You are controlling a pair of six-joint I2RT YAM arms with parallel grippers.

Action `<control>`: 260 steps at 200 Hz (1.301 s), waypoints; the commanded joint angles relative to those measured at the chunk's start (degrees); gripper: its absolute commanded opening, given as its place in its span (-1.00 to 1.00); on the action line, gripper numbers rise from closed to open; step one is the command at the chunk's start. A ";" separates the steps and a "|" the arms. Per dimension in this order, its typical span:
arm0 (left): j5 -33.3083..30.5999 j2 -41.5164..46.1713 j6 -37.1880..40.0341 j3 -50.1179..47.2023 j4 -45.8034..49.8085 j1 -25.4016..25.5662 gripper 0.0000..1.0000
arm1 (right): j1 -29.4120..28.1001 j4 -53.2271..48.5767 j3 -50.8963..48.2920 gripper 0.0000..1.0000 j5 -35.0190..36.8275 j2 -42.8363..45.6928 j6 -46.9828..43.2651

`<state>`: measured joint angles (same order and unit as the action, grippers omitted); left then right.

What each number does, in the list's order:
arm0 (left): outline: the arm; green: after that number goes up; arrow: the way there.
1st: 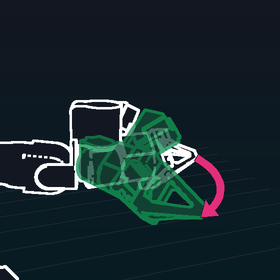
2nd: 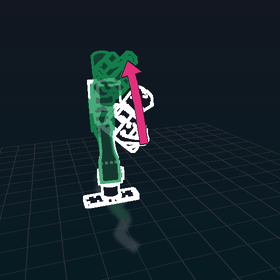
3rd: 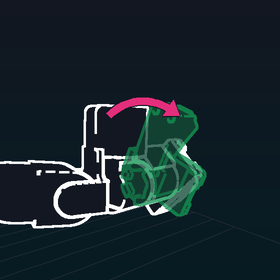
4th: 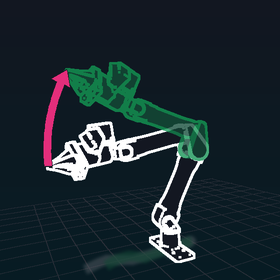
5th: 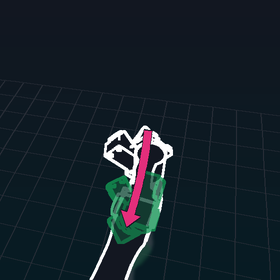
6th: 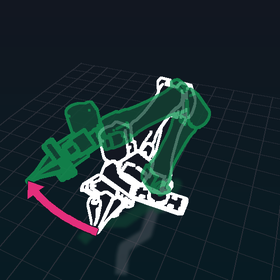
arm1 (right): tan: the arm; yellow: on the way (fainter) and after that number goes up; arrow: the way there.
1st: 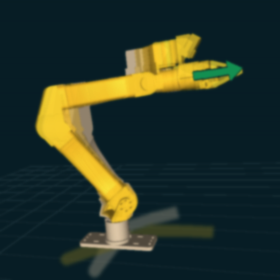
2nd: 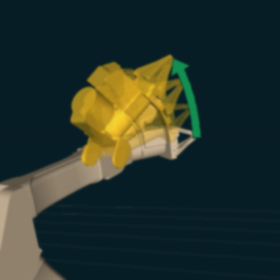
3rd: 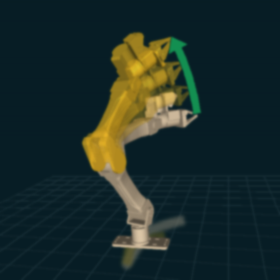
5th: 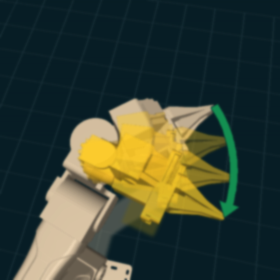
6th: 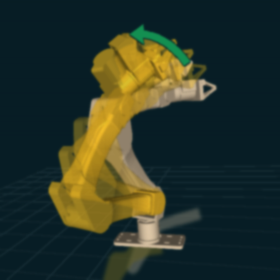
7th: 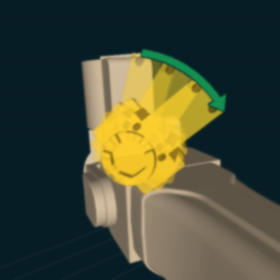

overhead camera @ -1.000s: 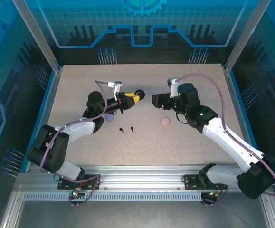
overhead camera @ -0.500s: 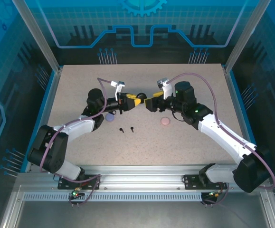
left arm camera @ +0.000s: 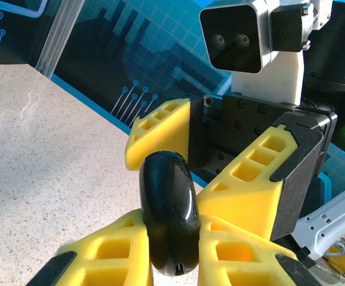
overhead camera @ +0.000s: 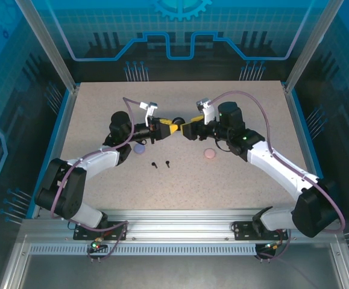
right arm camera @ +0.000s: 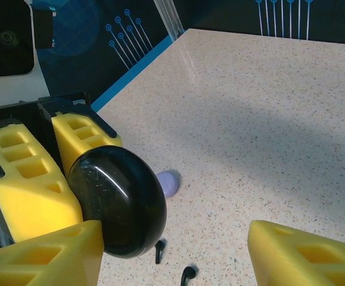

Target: Insert the wireless bluetooth earbuds into the charging case

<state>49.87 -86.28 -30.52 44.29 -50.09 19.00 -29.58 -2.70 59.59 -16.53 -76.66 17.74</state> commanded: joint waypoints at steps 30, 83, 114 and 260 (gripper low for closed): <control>3.09 2.61 -1.04 1.03 -2.63 0.24 -1.00 | 4.41 0.72 -1.30 0.18 6.73 -1.38 4.28; 2.73 2.52 -1.03 0.67 -3.17 0.24 -1.00 | 5.24 2.13 -5.51 0.19 3.66 5.77 6.03; 2.04 2.46 -1.22 0.11 -4.22 0.24 -1.00 | 5.24 5.01 -9.58 0.21 3.36 9.87 9.51; -6.90 2.07 -3.44 -4.72 -13.32 0.24 -1.00 | -1.72 23.14 -26.17 0.30 16.69 17.28 25.18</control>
<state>46.30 -85.08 -33.34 41.45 -59.29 19.09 -28.95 14.39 34.50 -3.99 -59.75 40.16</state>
